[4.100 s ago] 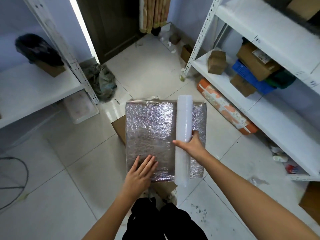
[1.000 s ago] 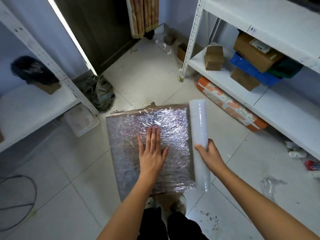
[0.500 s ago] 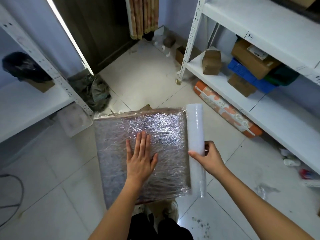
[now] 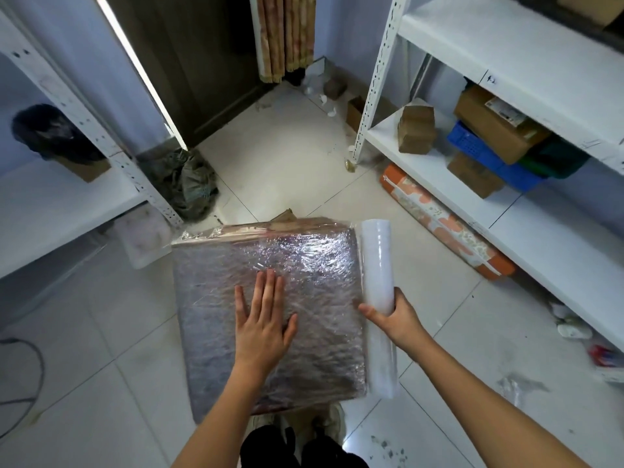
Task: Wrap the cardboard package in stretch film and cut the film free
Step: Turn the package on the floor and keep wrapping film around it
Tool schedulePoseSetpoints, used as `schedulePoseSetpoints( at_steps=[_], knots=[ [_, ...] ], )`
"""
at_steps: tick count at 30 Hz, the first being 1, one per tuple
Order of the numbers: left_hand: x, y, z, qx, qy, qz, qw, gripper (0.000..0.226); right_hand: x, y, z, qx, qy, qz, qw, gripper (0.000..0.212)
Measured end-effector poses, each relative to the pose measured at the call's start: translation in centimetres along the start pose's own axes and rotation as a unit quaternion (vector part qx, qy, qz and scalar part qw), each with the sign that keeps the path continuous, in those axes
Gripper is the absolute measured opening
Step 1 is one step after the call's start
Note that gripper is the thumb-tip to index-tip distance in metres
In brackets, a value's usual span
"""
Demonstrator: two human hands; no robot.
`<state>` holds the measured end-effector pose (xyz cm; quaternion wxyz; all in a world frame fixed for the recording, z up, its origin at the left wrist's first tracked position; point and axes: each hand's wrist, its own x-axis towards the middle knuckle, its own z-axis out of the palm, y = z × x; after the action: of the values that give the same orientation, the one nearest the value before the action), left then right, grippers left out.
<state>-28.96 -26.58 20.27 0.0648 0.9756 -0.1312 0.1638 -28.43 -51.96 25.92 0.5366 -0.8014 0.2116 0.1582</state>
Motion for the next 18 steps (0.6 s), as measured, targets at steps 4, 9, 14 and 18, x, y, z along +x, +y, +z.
schedulePoseSetpoints(
  at_steps=[4, 9, 14, 18],
  knots=[
    [0.4, -0.2, -0.3, 0.015, -0.016, -0.001, 1.000, 0.071, 0.6, 0.4, 0.3, 0.044, -0.012, 0.017, 0.999, 0.052],
    [3.3, 1.1, -3.0, 0.009, 0.036, 0.030, 0.999, 0.062, 1.8, 0.6, 0.0, 0.049, -0.032, 0.004, 0.998, 0.056],
    [9.9, 3.3, -3.7, 0.002, -0.002, 0.104, 0.995, 0.059, 1.8, 1.2, 0.1, 0.042, -0.025, -0.003, 0.999, 0.063],
    [12.5, 2.5, -3.4, -0.012, -0.077, 0.095, 0.992, 0.052, 1.9, 1.5, 0.0, 0.027, -0.003, -0.009, 1.000, 0.059]
  ],
)
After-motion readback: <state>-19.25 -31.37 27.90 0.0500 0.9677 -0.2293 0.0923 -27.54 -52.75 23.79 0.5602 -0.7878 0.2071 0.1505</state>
